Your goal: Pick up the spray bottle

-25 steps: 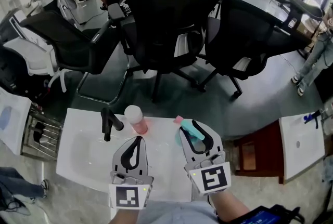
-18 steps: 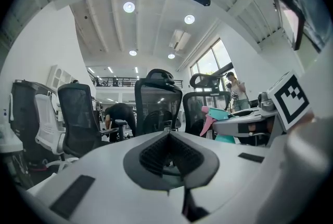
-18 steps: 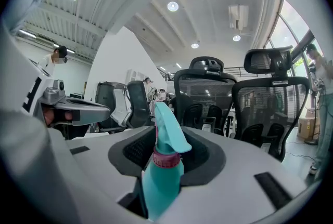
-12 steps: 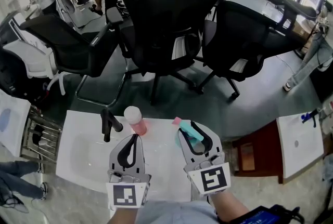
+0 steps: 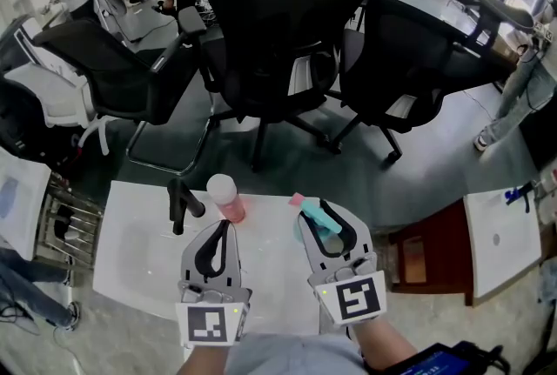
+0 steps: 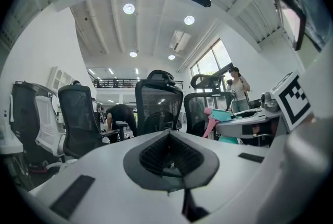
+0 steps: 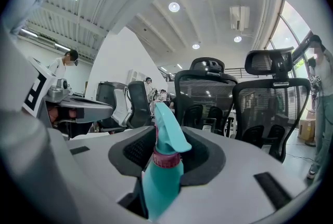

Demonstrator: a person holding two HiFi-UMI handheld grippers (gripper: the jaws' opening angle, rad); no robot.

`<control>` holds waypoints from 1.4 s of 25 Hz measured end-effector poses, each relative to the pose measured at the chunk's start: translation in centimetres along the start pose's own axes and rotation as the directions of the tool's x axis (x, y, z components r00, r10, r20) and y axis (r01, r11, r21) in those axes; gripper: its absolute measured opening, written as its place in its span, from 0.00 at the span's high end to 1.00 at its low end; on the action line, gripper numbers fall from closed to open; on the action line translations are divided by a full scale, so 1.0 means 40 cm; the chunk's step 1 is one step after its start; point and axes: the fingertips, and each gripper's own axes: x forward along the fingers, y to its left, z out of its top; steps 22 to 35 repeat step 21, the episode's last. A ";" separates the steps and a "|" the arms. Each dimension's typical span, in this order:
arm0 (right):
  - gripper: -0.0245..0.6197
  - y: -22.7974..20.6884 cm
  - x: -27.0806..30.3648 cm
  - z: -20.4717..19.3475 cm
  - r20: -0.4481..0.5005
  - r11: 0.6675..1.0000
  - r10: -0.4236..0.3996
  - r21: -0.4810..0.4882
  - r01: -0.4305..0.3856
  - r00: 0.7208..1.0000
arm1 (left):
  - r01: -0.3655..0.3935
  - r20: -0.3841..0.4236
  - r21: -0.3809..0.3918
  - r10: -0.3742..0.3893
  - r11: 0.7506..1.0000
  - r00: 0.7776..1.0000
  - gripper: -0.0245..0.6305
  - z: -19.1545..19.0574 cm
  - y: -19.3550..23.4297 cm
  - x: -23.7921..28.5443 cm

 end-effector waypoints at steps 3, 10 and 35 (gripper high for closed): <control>0.73 0.002 0.002 -0.001 -0.001 1.000 0.003 0.003 -0.003 1.000 | 0.001 -0.001 -0.003 -0.001 1.000 1.000 0.94 -0.001 0.000 0.002; 0.73 -0.003 0.005 0.001 -0.003 1.000 0.007 0.006 -0.007 1.000 | 0.002 -0.003 -0.003 -0.002 1.000 1.000 0.94 0.006 -0.003 0.009; 0.73 -0.002 0.008 -0.011 0.003 1.000 0.005 0.003 -0.005 1.000 | 0.003 -0.003 -0.004 -0.003 1.000 1.000 0.94 -0.006 -0.002 0.011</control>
